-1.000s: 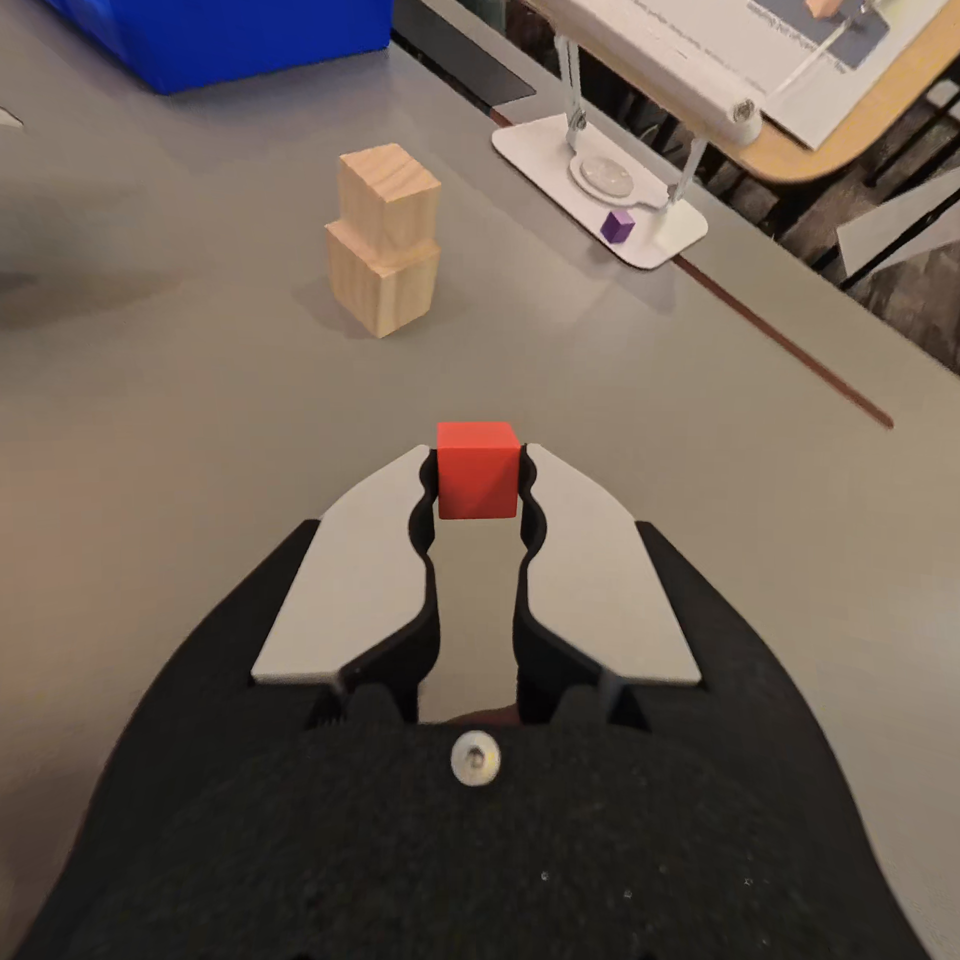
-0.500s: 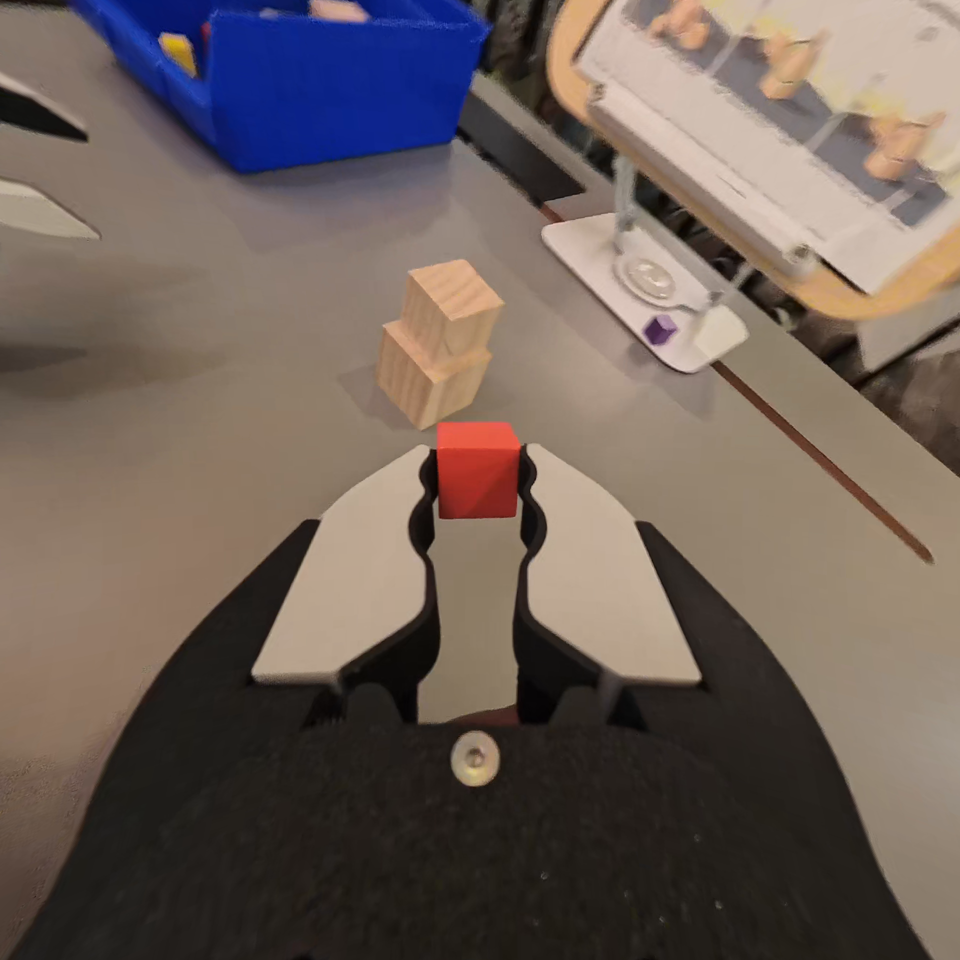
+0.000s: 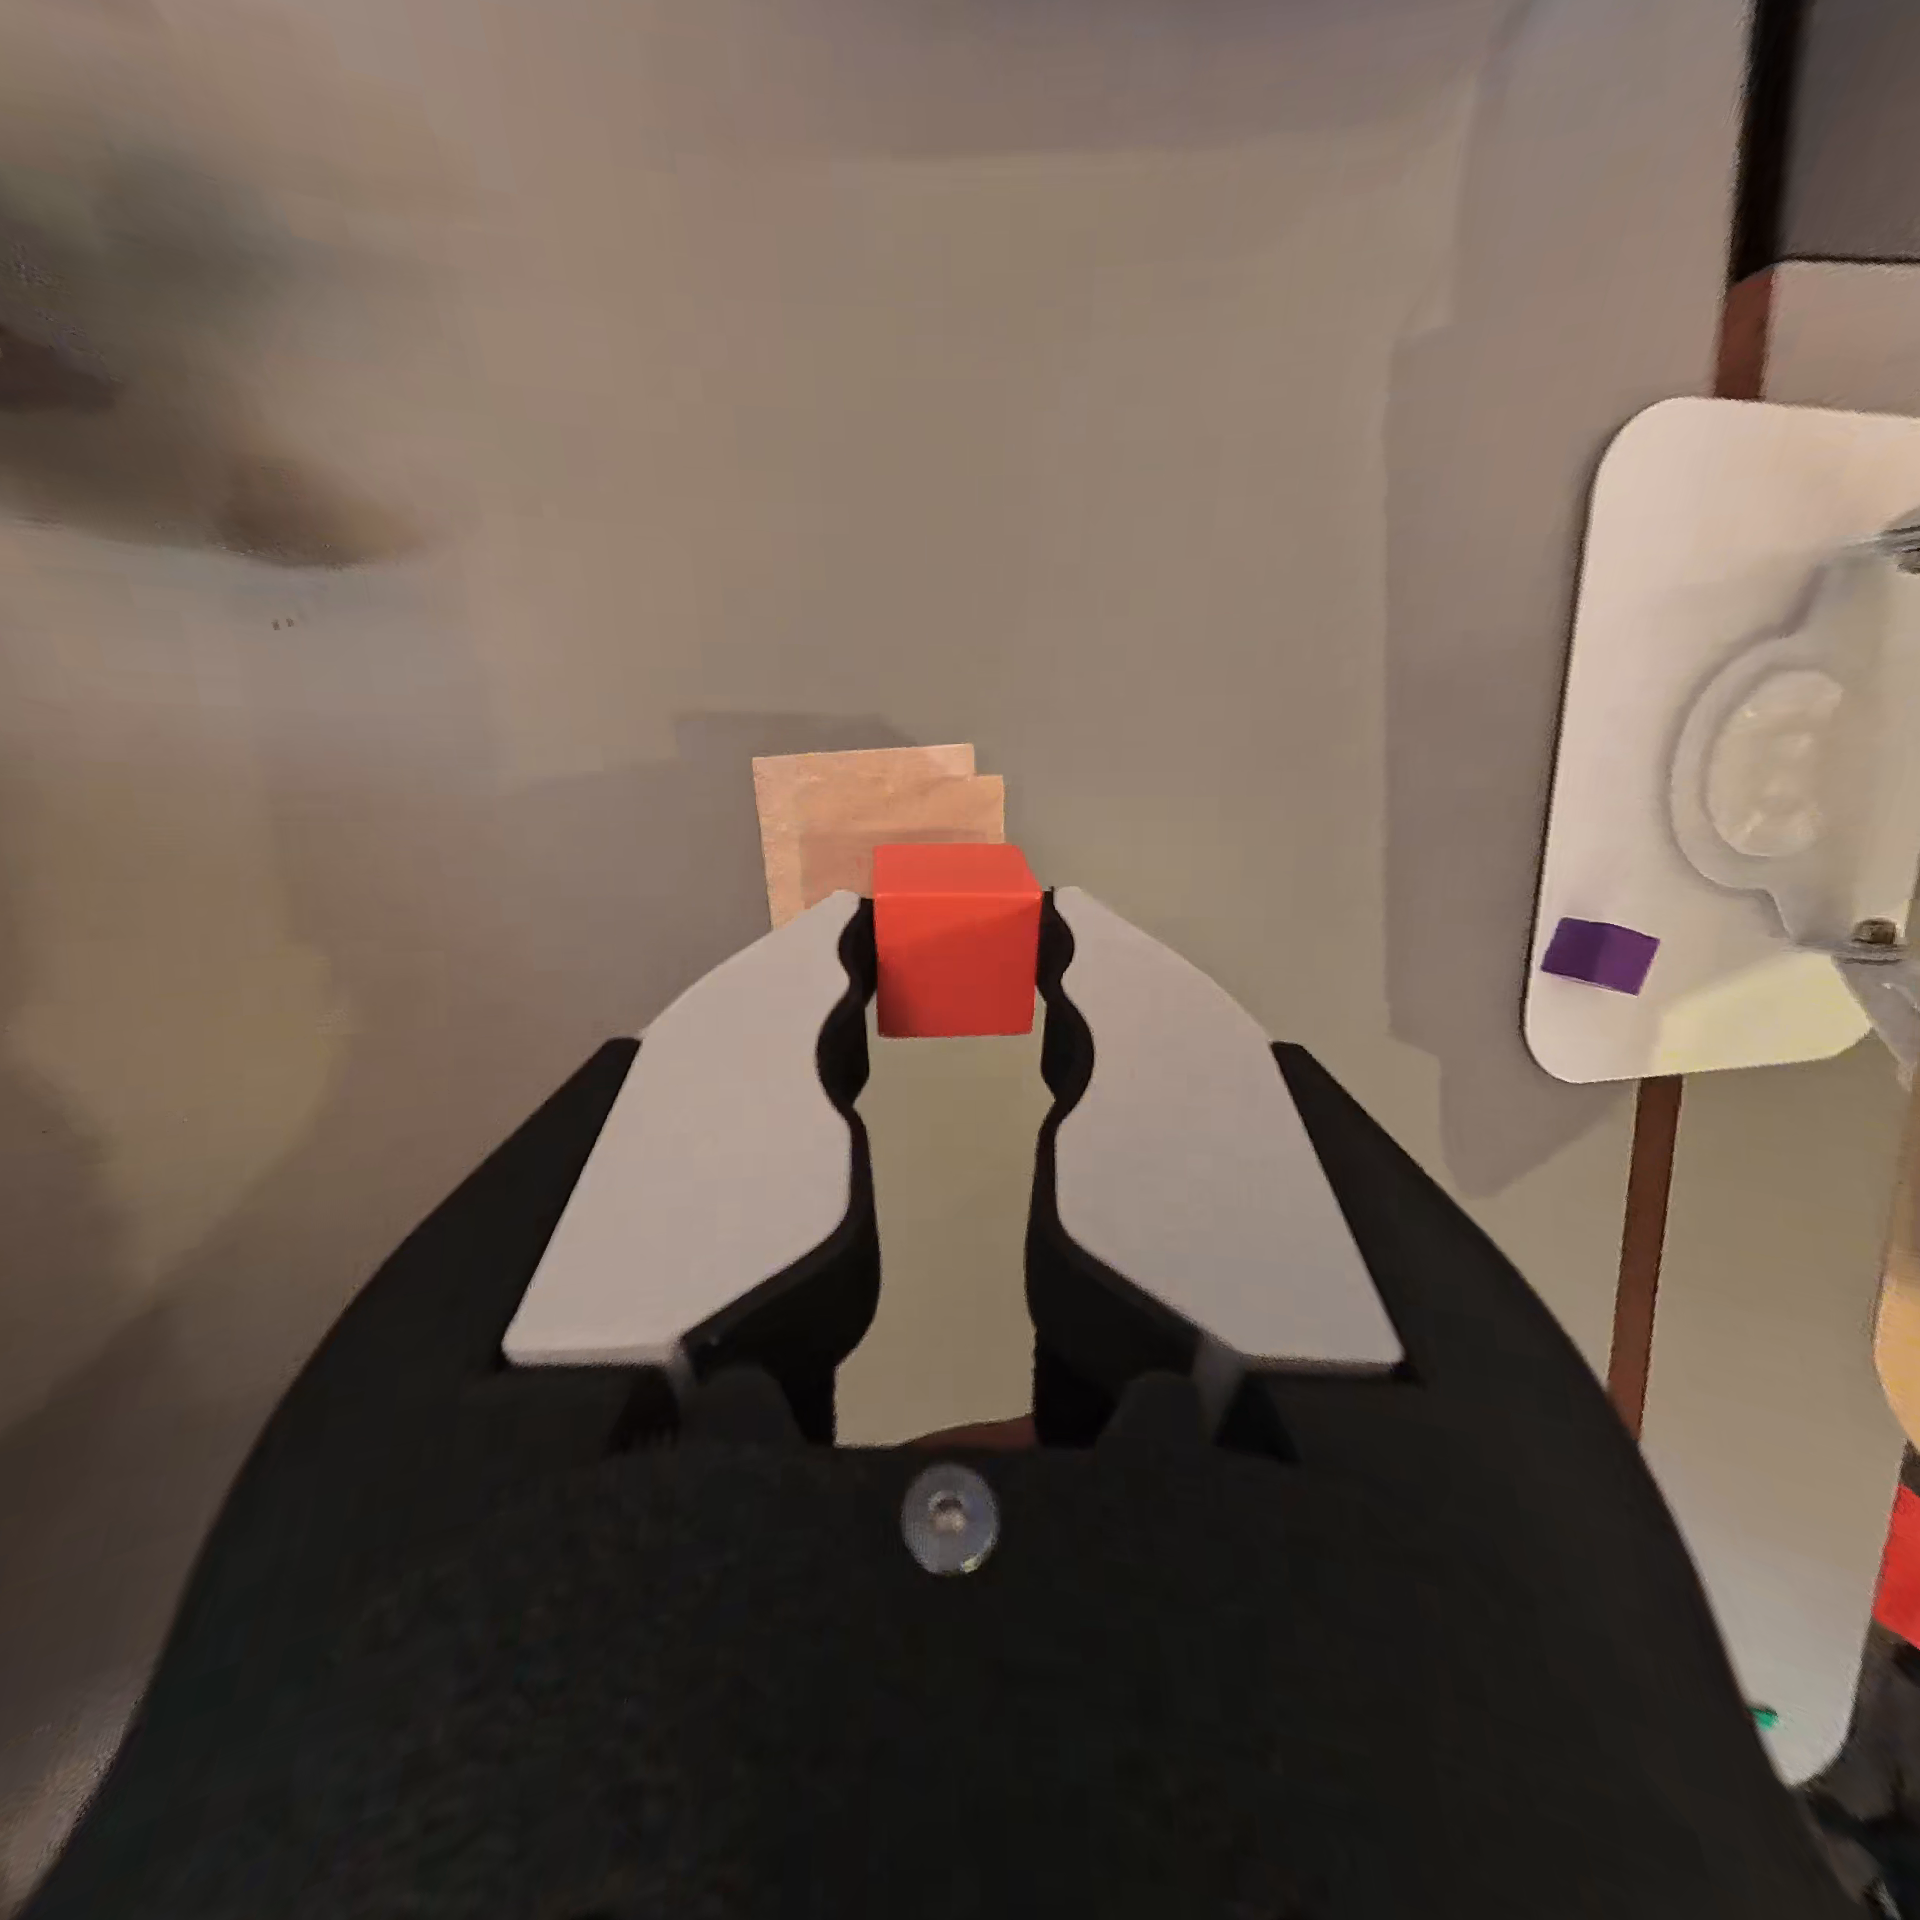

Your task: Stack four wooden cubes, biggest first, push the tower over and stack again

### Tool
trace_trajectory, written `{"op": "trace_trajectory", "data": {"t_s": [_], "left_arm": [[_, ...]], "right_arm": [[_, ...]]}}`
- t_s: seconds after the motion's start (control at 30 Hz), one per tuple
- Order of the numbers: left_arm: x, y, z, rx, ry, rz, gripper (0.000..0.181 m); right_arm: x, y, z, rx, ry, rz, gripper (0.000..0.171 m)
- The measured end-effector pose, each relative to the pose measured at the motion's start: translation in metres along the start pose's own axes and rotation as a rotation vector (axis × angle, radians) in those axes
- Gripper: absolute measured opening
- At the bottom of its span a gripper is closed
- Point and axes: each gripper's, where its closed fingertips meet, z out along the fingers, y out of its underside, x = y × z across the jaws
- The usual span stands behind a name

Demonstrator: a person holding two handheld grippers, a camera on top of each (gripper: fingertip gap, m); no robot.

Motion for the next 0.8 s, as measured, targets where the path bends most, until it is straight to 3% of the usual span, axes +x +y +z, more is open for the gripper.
{"op": "trace_trajectory", "data": {"t_s": [0.63,0.8], "left_arm": [[0.000,0.000,-0.001,0.000,0.021,-0.016,0.072],[0.001,0.000,-0.001,0.001,0.018,-0.013,0.072]], "right_arm": [[-0.009,-0.006,0.002,-0.077,-0.110,0.005,0.029],[-0.003,-0.010,-0.019,-0.006,-0.041,0.017,0.051]]}}
